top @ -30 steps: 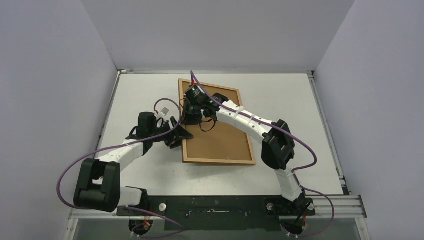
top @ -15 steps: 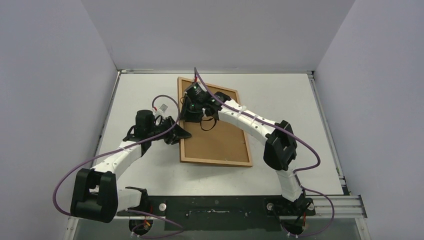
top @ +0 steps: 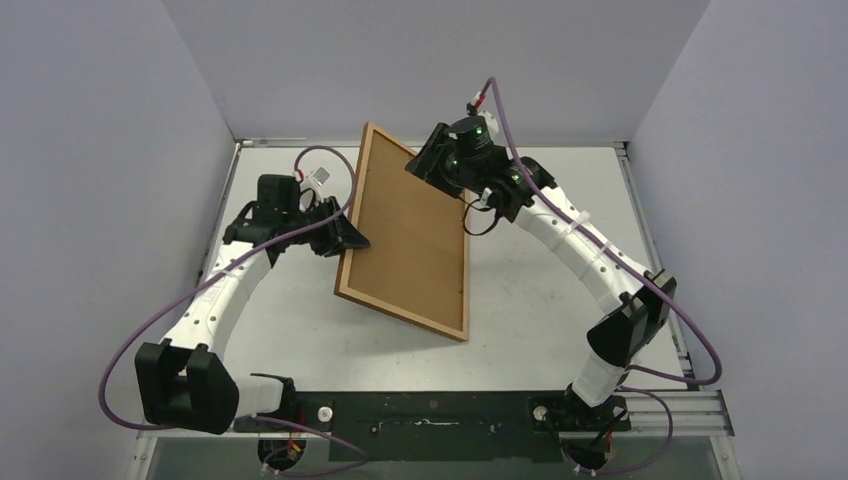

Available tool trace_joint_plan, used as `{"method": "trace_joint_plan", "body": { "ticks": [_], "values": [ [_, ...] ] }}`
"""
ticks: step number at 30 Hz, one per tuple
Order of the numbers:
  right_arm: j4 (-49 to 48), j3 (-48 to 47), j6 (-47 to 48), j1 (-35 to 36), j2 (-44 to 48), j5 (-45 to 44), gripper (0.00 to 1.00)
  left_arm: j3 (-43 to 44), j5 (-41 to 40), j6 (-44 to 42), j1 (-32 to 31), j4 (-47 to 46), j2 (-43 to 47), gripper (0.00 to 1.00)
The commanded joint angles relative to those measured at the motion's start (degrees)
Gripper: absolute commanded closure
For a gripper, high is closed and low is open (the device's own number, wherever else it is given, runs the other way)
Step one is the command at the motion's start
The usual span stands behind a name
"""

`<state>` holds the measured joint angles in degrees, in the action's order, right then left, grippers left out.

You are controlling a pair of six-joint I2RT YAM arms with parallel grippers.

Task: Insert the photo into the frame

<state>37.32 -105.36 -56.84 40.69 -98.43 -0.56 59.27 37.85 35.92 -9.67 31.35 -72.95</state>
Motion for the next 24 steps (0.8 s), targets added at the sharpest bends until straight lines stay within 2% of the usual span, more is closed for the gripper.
{"method": "trace_joint_plan", "body": {
  "ticks": [1, 7, 12, 18, 24],
  "values": [
    [-0.2, 2.4, 0.5, -1.7, 5.1, -3.3, 0.49, 15.0, -6.8, -13.9, 0.9, 14.1, -0.7, 1.0],
    [0.9, 6.5, 0.8, -2.8, 9.3, -3.9, 0.49, 29.7, -13.8, -22.4, 1.2, 25.9, -3.3, 1.0],
    [3.7, 6.1, 1.4, -3.1, 9.4, -3.2, 0.49, 36.3, -15.5, -26.9, 1.2, 27.8, -4.0, 1.0],
    [4.2, 5.5, 0.3, -3.6, 9.0, 0.0, 0.42, 38.6, -19.5, -31.7, 0.1, 25.1, -2.4, 1.0],
    [-1.2, 6.1, -2.3, -4.1, 8.4, 6.0, 0.39, 34.4, -21.8, -35.6, -1.1, 18.6, 1.1, 1.0]
  ]
}}
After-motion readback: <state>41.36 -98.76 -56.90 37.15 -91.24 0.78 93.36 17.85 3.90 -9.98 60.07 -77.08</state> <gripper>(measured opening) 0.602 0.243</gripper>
